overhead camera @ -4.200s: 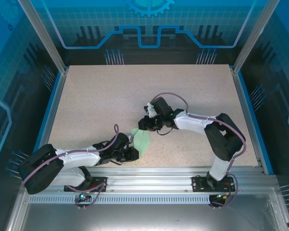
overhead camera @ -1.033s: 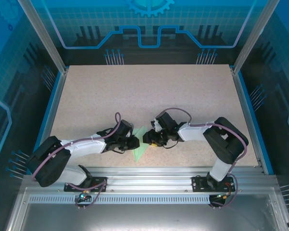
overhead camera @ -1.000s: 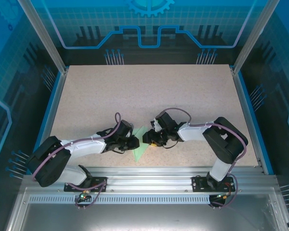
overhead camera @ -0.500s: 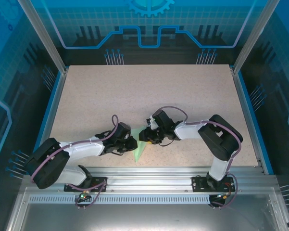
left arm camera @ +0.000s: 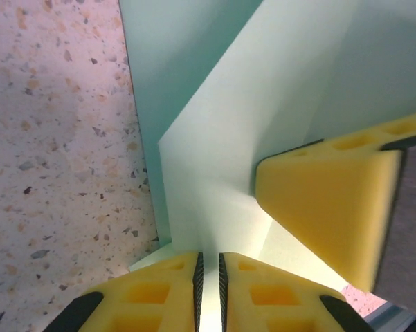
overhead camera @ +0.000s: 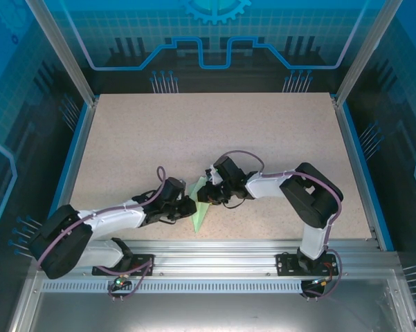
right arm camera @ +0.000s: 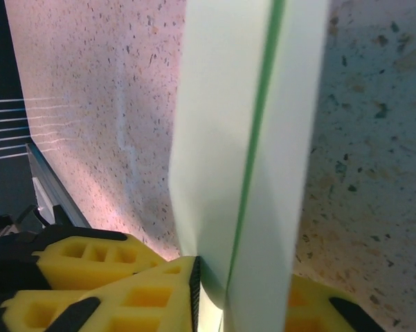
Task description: Fold a paper plane with a square sheet of paper (pick it up from the middle)
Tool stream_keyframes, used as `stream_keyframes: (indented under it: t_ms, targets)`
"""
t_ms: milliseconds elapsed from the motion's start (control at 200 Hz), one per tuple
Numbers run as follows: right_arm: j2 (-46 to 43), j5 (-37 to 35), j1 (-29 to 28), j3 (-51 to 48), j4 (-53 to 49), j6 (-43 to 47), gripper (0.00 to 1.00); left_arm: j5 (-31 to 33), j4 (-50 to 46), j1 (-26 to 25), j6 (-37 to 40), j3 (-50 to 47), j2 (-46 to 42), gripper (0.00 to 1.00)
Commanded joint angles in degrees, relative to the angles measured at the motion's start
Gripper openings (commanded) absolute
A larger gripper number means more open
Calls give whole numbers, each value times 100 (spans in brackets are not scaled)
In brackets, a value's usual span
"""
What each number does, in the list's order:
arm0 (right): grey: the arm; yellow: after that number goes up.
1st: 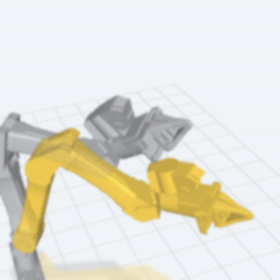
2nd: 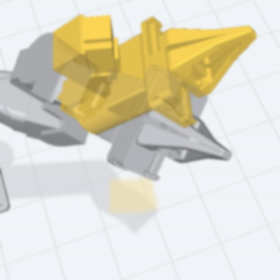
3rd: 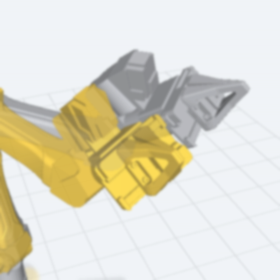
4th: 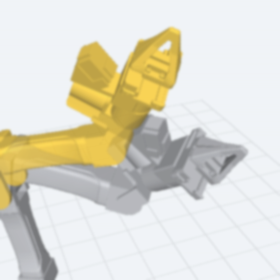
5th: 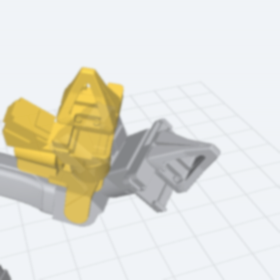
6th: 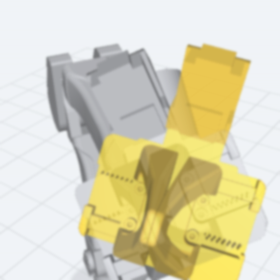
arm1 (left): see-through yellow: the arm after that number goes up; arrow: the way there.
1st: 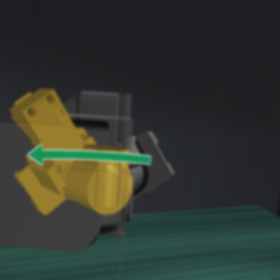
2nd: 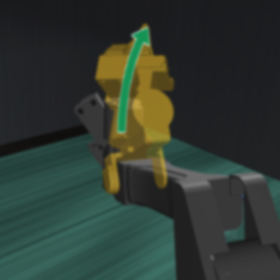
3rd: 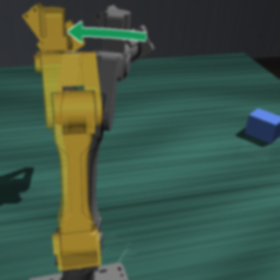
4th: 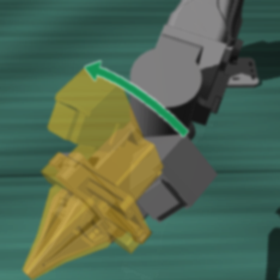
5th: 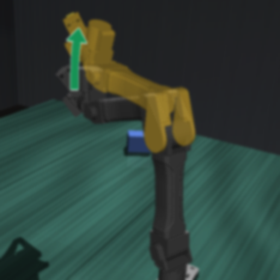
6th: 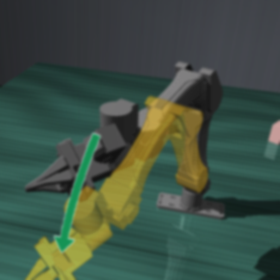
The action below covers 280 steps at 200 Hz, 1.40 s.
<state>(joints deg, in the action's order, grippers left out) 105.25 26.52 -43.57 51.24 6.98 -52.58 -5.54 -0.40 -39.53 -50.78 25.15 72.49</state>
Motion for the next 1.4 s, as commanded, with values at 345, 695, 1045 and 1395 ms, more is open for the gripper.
stream_keyframes:
  t_ms: [345,695,1045,1395]
  targets:
    - [-1264,-1867,-116,1052,-3141,1524,4,906,-1171,34,-90,-264,-2042,28]
    - [-602,-6665,-584,3084,-7705,1751,9,1725,-2157,153,-197,-163,-2531,39]
    - [1841,-6290,-1759,4724,-8037,1251,13,2398,-2954,252,-538,-198,-3159,48]
    - [2113,-5292,-2041,4943,-7326,1561,43,2365,-3087,381,-524,-202,-3271,54]
